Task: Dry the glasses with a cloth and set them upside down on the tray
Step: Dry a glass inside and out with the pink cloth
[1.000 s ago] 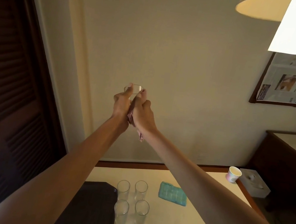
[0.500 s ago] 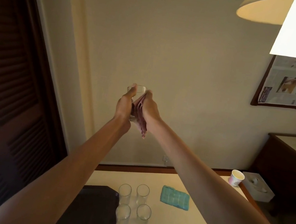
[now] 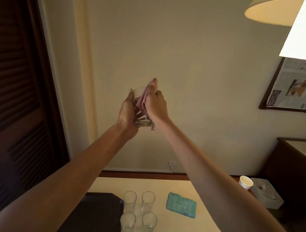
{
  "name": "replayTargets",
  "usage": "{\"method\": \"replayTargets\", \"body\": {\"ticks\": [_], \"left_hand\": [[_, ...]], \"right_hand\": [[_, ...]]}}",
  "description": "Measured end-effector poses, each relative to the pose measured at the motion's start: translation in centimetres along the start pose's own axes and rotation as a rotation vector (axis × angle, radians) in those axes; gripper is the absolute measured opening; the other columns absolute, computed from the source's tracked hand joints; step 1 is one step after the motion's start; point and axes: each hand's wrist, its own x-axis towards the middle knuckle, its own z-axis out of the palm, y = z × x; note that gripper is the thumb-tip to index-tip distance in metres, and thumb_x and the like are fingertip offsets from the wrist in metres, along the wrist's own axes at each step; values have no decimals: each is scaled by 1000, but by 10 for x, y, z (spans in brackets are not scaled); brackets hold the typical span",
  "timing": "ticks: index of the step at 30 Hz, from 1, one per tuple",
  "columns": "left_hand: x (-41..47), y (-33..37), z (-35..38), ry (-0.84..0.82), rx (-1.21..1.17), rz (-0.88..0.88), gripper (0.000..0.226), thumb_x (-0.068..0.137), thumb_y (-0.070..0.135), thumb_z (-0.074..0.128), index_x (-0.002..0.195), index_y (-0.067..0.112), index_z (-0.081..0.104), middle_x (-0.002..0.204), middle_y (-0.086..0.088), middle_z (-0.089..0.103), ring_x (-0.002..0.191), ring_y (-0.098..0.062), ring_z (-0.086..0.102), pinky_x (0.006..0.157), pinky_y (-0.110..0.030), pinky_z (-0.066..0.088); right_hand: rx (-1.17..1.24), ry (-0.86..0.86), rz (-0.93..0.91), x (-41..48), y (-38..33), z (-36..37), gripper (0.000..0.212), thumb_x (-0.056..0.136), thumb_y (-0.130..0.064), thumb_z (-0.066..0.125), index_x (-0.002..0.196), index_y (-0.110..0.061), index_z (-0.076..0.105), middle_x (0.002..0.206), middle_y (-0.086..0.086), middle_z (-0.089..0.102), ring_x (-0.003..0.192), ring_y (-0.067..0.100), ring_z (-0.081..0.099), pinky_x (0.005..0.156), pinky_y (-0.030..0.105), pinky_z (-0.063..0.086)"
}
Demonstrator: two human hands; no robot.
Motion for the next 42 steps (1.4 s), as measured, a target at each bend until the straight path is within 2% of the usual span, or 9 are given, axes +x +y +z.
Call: {"method": "replayTargets", "body": {"ticks": [3,6,12,16,19,23,29,34,42], "left_hand": [[0,0,1,53,90,27,59,102,61,46,91,6,66,80,-10,63,70,-25,65,55,-28,50],[3,4,-2,121,62,27,82,86,68,60,126,-3,66,110,-20,72,95,-31,74,68,-33,54],[4,5,-13,185,26,-3,51,105,50,53,108,3,72,95,-10,77,83,-21,75,72,-29,58],[3,0,-16,111,-37,-77,55,111,48,35,124,7,68,114,-16,75,97,-25,73,77,-32,59],[-2,0,-10,112,-32,-102,64,110,54,25,132,10,66,115,-16,74,99,-29,73,66,-34,60],[4,0,-8,133,71,-29,74,99,69,42,122,5,71,114,-18,75,105,-36,73,79,-41,58],[8,7,-9,177,75,5,53,101,58,54,111,10,72,91,-5,79,87,-21,78,67,-30,56],[9,7,-12,172,57,-28,50,107,52,47,115,10,72,104,-8,79,91,-21,77,71,-32,59],[0,1,-5,62,107,-47,67,101,67,42,117,12,74,103,-11,77,93,-30,74,72,-36,56]], "right_hand": [[122,-20,189,8,9,12,89,88,-75,13,88,-13,75,87,12,75,85,30,73,88,47,57],[60,2,193,-6,14,20,85,92,-70,10,98,-13,74,95,13,74,90,30,71,90,44,56],[-158,33,-237,-40,24,28,29,107,-32,36,121,-8,45,111,13,60,97,21,63,72,10,42],[-276,71,-303,-29,18,25,54,106,-34,39,146,0,30,145,15,42,131,27,45,101,31,39],[-112,27,-124,-15,6,14,53,104,-48,35,134,-6,47,130,13,59,118,30,58,97,38,46],[72,-22,170,10,17,20,112,70,-95,13,117,-10,68,111,15,72,101,31,69,98,47,52],[20,-96,32,-28,22,19,63,102,-61,23,132,-11,46,117,12,59,97,24,65,82,34,50],[-104,10,-244,-22,27,25,43,105,-45,37,124,-6,35,111,12,63,91,21,67,69,29,50],[76,12,94,-2,13,11,75,97,-69,22,112,-9,65,102,9,72,90,26,70,89,42,55]]}}
